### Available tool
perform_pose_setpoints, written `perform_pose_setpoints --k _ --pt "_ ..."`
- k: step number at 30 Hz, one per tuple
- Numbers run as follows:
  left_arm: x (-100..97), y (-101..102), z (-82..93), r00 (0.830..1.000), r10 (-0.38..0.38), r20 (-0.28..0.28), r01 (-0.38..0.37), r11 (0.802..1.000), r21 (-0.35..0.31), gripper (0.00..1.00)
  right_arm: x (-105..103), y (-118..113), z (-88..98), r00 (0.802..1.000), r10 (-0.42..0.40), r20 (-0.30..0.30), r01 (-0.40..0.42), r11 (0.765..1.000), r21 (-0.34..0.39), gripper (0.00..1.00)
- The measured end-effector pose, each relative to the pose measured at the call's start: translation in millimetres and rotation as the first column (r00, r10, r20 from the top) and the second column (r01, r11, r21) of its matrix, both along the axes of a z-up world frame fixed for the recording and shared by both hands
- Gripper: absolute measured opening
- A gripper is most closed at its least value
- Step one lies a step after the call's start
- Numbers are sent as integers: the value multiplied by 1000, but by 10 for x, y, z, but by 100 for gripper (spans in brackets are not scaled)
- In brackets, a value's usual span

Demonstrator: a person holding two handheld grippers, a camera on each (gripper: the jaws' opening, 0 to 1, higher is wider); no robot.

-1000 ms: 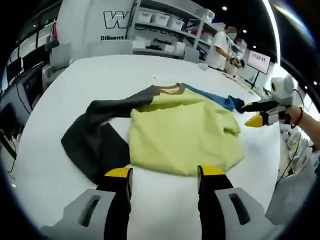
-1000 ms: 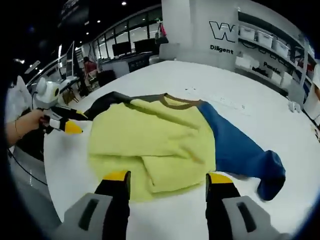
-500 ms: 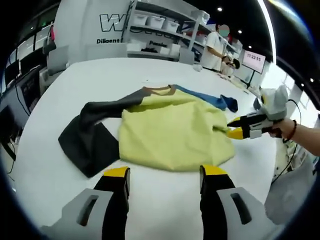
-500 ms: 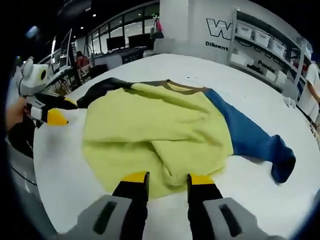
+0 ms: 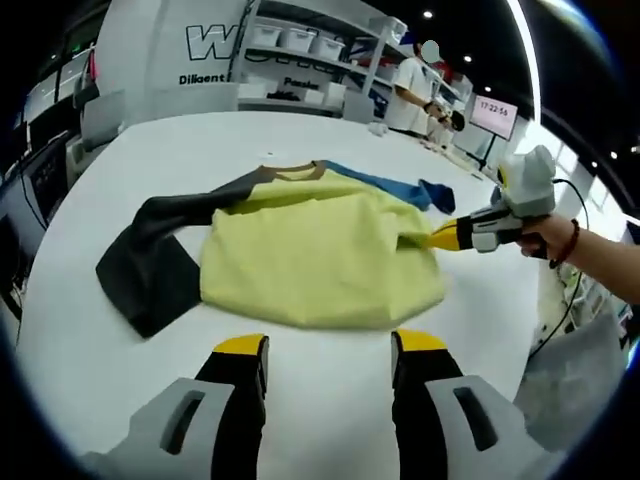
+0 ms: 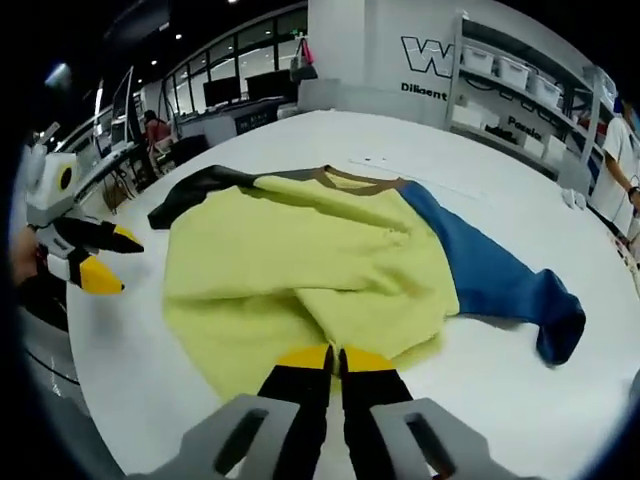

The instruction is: Fold the garment on the visible template until the final outline fits inside the template.

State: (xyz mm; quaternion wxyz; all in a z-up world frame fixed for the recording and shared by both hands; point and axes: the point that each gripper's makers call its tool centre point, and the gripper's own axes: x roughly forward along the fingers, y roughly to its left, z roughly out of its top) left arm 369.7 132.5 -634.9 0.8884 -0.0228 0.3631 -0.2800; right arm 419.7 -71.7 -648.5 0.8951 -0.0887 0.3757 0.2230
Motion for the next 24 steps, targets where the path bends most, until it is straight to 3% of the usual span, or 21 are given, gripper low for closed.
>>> perform_pose_setpoints --k 5,9,15,20,24 --pt "-64 -80 -3 1000 -11 4 10 1000 16 38 14 43 211 999 -32 -3 32 996 79 0" --pt "-142 -348 22 997 -72 10 72 997 -13 37 165 72 404 997 -72 13 69 985 159 0" --pt "-210 -754 45 981 -183 62 184 983 -17 23 466 68 536 995 -86 45 77 982 171 0" --pt "-241 -1071 68 965 -253 66 256 966 -42 23 671 96 582 995 -78 58 67 983 170 0" --pt "-122 -1238 74 961 -260 96 265 963 -41 24 789 127 502 998 -61 34 55 987 153 0"
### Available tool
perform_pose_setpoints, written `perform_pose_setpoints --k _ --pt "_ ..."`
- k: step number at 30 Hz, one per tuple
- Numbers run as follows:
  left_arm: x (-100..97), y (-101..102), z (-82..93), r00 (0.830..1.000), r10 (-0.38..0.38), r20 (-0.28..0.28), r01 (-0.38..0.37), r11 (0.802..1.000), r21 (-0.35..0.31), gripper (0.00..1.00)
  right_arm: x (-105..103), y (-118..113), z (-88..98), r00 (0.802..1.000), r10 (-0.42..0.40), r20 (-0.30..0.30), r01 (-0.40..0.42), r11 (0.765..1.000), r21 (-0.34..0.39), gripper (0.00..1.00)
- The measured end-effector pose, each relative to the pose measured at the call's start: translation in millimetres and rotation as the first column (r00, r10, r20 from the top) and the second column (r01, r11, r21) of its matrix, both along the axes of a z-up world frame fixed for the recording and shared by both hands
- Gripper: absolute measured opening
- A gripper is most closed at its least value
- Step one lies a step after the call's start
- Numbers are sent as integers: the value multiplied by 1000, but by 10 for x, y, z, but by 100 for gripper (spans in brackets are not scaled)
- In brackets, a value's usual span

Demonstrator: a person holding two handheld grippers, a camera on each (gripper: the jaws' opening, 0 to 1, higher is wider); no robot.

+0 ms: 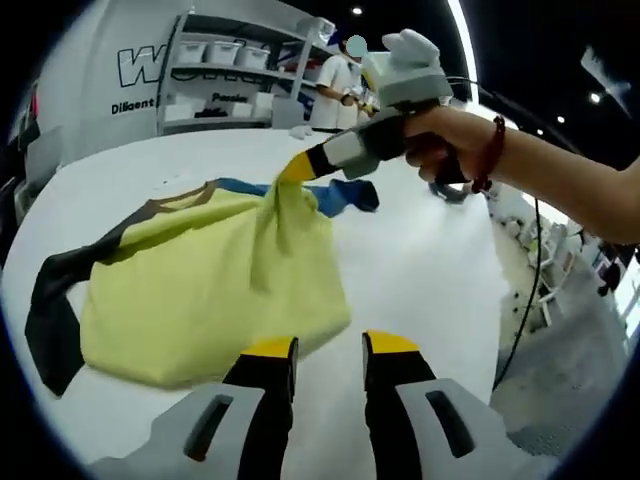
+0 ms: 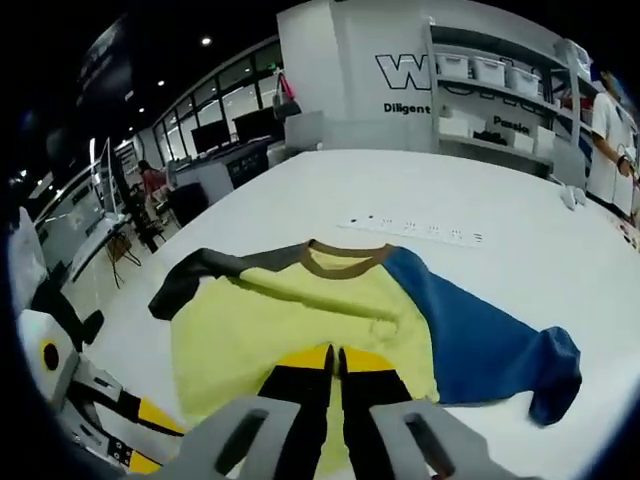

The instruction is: Fold the garment on the visible template until the final outline fits inside the template.

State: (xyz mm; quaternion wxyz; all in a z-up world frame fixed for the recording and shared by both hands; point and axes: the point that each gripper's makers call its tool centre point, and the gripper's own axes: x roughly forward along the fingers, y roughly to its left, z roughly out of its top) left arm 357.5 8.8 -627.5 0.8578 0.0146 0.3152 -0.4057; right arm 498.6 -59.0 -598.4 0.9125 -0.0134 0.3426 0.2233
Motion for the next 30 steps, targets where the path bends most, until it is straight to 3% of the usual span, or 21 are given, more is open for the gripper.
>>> perform_pose_setpoints --k 4,10,12,18,20,22,25,30 --pt "104 -100 -48 999 -28 20 28 999 25 25 60 6 -93 1000 14 -25 -14 1000 -17 0" --pt "188 -177 -131 999 -36 -2 36 999 26 30 72 -18 -226 998 16 -59 -18 999 -40 0" --pt "163 -204 -243 997 -42 -58 44 998 34 32 93 -35 -291 997 7 -76 -10 999 -39 0" --pt "95 -217 -360 994 -95 -50 99 991 87 35 129 -41 -364 995 -12 -99 10 1000 -22 0" --pt "145 -161 -402 995 -101 -9 102 984 147 30 128 -46 -393 995 -13 -101 10 1000 -28 0" --pt "229 -110 -413 998 -60 26 54 983 177 17 130 -68 -394 996 -17 -91 13 999 -39 2" --pt "265 -93 -417 999 7 -50 -1 993 118 12 108 -117 -371 998 -22 -65 19 999 -47 10" --pt "300 -60 -430 998 21 -62 -14 993 116 6 10 -194 -283 999 -23 -47 21 999 -42 17"
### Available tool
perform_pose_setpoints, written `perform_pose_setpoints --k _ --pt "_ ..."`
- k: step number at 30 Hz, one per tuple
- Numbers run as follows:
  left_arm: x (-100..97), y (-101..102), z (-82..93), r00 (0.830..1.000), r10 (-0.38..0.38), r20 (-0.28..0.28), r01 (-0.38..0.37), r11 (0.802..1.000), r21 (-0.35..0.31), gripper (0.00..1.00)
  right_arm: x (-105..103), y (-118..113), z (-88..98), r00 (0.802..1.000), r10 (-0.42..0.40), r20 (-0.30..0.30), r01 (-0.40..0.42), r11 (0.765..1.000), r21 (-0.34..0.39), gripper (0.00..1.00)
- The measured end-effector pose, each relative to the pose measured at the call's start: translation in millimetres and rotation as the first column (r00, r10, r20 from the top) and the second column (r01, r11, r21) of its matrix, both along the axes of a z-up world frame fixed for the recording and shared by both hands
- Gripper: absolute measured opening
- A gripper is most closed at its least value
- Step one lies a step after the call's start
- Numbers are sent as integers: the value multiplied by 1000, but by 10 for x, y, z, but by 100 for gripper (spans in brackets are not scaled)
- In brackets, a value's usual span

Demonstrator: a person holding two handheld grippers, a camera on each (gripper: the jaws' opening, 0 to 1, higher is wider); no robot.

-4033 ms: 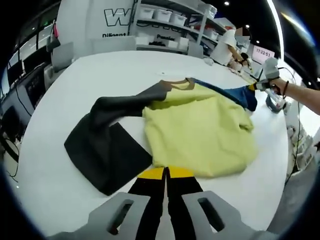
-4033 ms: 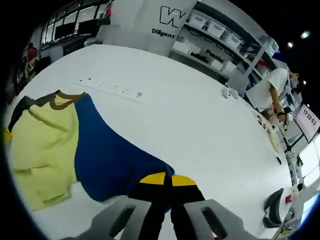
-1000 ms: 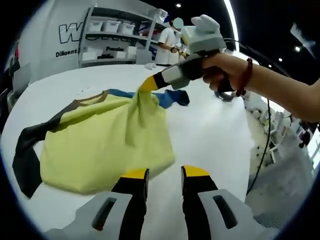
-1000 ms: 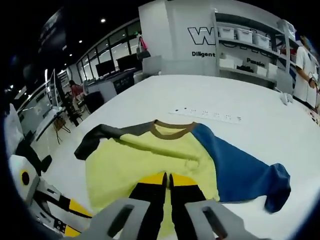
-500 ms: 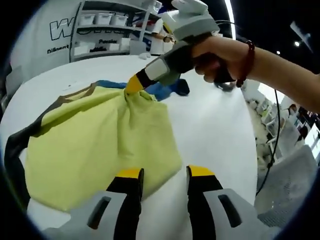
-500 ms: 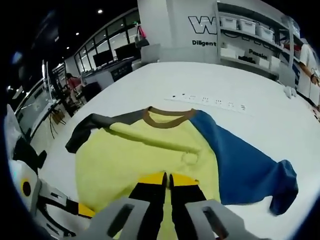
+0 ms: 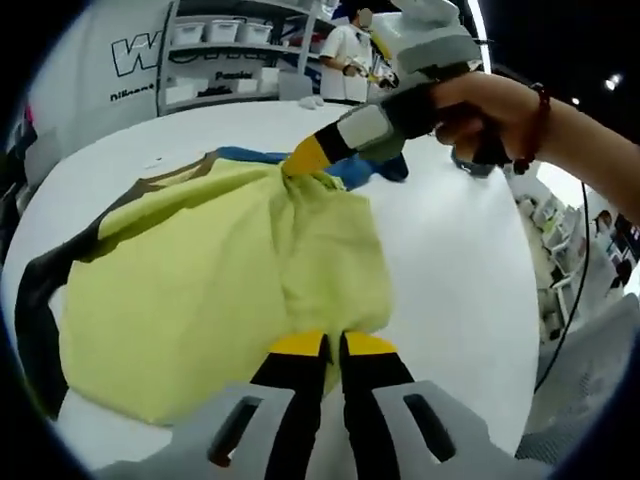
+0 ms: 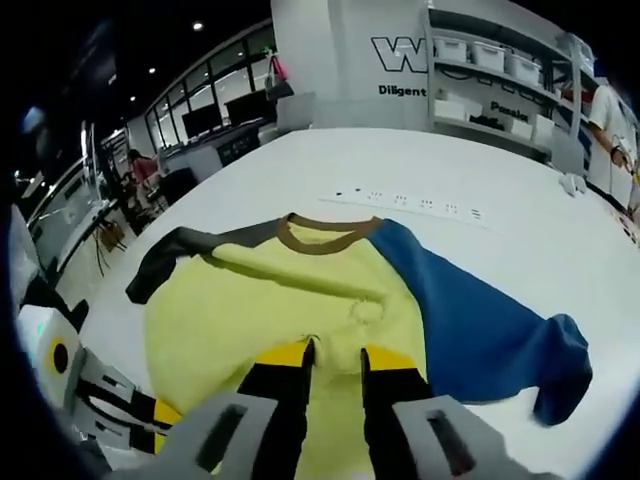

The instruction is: Fold the garment on the visible template until the final outline fits inside the template.

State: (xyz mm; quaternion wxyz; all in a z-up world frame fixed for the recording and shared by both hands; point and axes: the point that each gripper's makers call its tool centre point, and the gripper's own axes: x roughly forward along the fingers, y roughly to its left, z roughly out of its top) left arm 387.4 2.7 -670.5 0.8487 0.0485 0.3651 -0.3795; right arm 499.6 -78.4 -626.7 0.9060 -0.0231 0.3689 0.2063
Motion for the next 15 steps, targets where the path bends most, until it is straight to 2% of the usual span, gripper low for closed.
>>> perform_pose_setpoints --k 3,8,15 --pt "-2 0 0 1000 8 -9 -8 1000 -5 6 -94 -56 10 1000 -2 11 2 1000 -7 22" --pt "-4 1 -1 1000 7 -14 -7 1000 -7 6 -282 -200 -73 1000 -1 -4 1 1000 -28 25" --pt "-1 0 -2 1000 -2 -11 2 1000 0 6 -419 -397 -293 999 -11 -47 9 998 -57 31"
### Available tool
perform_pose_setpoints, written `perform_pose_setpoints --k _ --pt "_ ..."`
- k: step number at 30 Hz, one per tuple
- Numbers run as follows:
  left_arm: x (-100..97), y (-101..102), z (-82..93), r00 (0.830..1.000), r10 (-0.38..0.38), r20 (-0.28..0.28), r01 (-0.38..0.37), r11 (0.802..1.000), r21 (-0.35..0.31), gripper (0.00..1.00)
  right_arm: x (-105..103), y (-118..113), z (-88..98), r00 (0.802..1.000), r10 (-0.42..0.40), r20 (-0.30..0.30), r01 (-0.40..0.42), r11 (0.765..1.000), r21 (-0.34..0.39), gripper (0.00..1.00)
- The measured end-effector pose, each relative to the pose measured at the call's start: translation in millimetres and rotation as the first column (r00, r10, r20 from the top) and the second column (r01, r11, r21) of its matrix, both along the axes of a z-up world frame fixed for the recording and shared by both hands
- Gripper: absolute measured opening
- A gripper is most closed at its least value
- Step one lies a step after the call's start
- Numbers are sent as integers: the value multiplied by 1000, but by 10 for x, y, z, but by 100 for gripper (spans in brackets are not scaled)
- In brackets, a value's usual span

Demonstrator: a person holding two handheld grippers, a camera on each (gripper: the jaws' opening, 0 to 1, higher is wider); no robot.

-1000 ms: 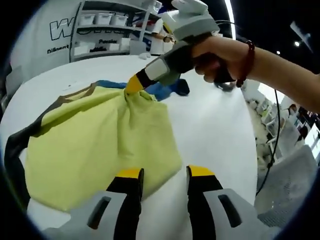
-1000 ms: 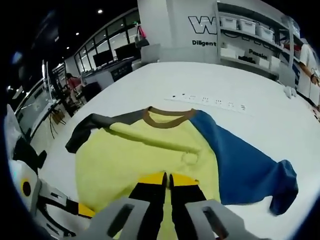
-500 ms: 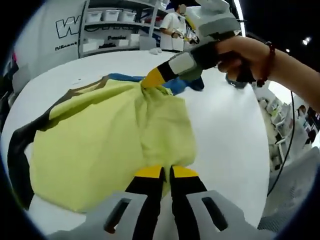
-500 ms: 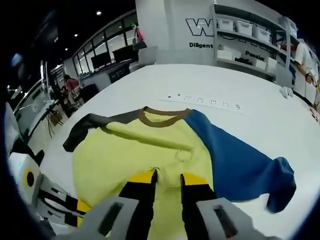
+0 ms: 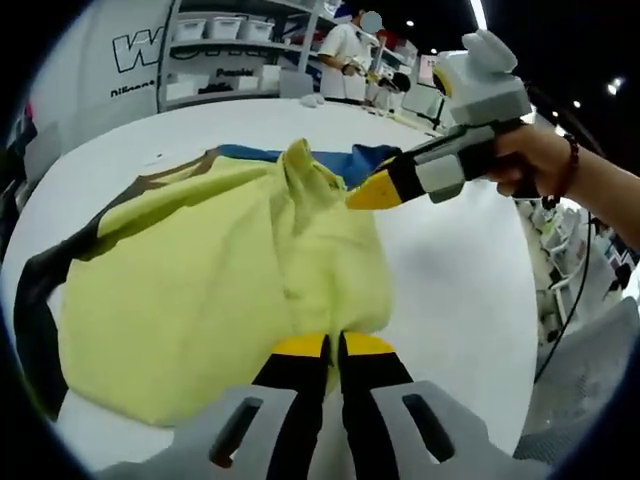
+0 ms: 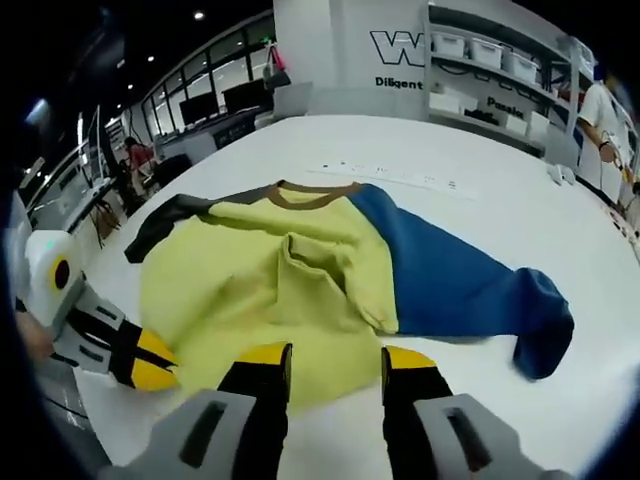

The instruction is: Fold the garment on the visible template until the final outline fits inside the template.

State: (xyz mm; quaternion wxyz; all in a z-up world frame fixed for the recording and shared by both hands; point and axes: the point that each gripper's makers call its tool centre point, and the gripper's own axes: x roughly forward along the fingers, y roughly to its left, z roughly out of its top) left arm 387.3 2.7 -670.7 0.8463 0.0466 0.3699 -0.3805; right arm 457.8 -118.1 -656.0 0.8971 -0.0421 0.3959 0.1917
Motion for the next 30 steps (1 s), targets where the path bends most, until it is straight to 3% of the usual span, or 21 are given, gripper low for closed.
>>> perform_pose_setpoints --k 7,13,15,21,30 --pt "12 7 -2 1000 13 -10 -13 1000 -7 6 96 -94 -173 1000 24 19 -23 998 -58 33" --pt "18 18 -1 1000 19 -12 -19 1000 -9 6 102 -120 -166 1000 16 23 -15 999 -47 13" --pt "25 31 2 1000 24 -10 -24 1000 -6 5 72 -112 -139 999 29 36 -27 998 -59 0" --pt "3 143 84 1000 25 6 -25 1000 8 5 -38 11 -13 998 55 41 -55 998 -11 0" --pt "45 268 495 997 61 37 -58 995 -83 5 -356 204 356 989 134 55 -137 990 35 0"
